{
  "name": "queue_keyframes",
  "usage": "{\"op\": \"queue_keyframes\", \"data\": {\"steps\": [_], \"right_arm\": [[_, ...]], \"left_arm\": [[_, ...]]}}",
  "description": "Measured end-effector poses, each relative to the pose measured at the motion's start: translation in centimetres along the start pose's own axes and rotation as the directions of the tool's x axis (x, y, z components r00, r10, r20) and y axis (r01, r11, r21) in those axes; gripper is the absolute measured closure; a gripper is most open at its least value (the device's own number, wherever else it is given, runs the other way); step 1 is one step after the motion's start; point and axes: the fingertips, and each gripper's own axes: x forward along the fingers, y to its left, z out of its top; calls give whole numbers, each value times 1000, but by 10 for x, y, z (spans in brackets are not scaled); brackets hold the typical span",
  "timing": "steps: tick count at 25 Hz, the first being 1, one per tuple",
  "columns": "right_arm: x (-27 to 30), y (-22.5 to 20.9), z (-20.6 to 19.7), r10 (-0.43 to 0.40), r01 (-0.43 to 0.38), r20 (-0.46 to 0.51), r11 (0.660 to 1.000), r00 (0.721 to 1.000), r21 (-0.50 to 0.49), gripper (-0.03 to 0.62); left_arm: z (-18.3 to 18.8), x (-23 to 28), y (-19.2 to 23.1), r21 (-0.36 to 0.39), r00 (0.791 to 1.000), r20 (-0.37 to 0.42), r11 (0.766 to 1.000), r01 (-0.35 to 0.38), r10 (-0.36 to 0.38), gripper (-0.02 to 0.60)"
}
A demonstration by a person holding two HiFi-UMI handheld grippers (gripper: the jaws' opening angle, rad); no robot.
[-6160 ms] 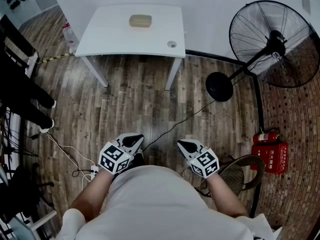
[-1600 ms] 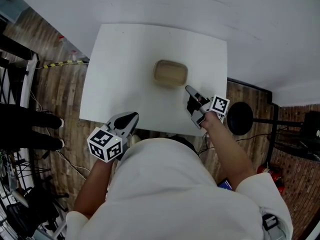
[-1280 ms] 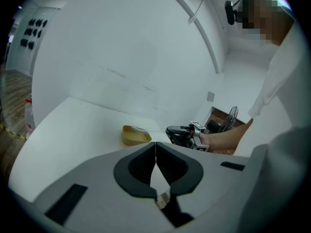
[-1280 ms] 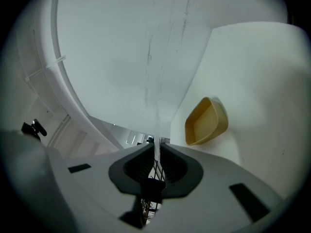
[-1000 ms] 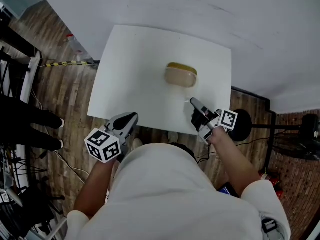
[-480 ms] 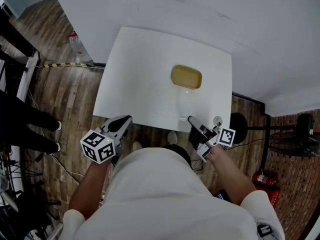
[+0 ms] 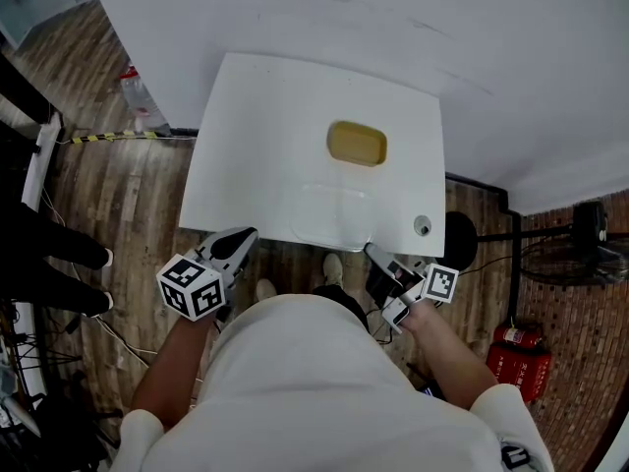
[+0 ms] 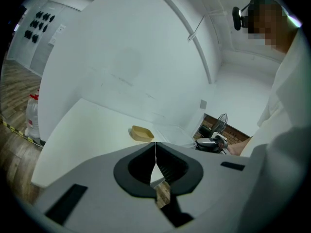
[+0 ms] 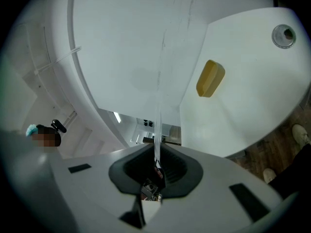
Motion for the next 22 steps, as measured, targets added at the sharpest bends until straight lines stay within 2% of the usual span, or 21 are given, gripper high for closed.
{"op": "queue_keyframes", "data": {"steps": [6, 22], "right_arm": [[-4, 4, -9, 4, -4, 12, 1000, 1000, -11, 551], [13, 10, -17, 25, -25, -21, 999, 999, -39, 553]], "left_arm": [[-5, -6, -1, 7, 1000, -5, 1000, 14, -14, 563], [-13, -24, 10, -4, 1000, -1, 1000, -12, 12, 563]]}}
